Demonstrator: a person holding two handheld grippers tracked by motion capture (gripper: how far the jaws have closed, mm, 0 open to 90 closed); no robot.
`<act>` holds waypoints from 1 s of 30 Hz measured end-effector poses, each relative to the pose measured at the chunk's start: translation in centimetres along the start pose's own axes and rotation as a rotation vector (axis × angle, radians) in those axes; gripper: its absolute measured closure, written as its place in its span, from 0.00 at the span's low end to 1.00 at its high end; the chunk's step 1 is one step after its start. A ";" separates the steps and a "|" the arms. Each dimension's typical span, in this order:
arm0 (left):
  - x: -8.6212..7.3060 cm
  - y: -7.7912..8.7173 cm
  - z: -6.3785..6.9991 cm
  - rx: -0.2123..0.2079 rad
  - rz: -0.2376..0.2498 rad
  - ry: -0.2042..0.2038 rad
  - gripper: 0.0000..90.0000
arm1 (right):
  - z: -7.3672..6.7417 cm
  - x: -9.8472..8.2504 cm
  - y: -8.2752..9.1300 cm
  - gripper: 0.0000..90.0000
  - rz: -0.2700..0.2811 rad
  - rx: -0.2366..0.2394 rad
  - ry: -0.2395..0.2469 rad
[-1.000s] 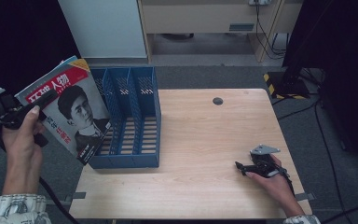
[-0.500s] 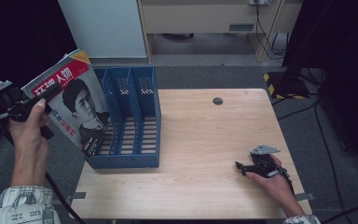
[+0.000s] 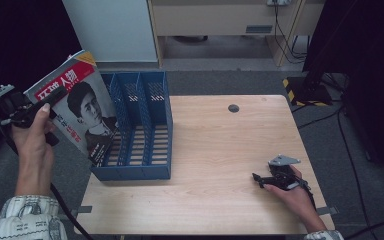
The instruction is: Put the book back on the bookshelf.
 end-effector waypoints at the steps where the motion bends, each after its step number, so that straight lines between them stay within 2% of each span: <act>1: 0.0 0.0 0.0 -0.002 0.000 0.001 0.96 | 0.0 0.0 0.0 0.20 0.001 -0.002 -0.002; 12: 0.2 -0.4 0.5 -0.008 -0.019 -0.019 0.96 | 0.0 0.0 0.0 0.20 0.001 -0.002 -0.002; 24: -0.1 -1.0 0.4 0.026 -0.040 -0.057 0.96 | 0.0 0.0 0.0 0.20 0.001 -0.002 -0.001; 30: -0.6 -1.3 0.0 0.033 -0.031 -0.051 0.96 | 0.0 0.0 0.0 0.20 0.001 -0.002 -0.002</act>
Point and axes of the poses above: each handheld gripper's, and its own axes: y roughly backward along the jaws, x roughly out of its top, z roughly to its right, the point moved 2 cm from there along -y, roughly forward along the jaws, and after that the axes turned 5 degrees about -y, right-handed, at the moved point
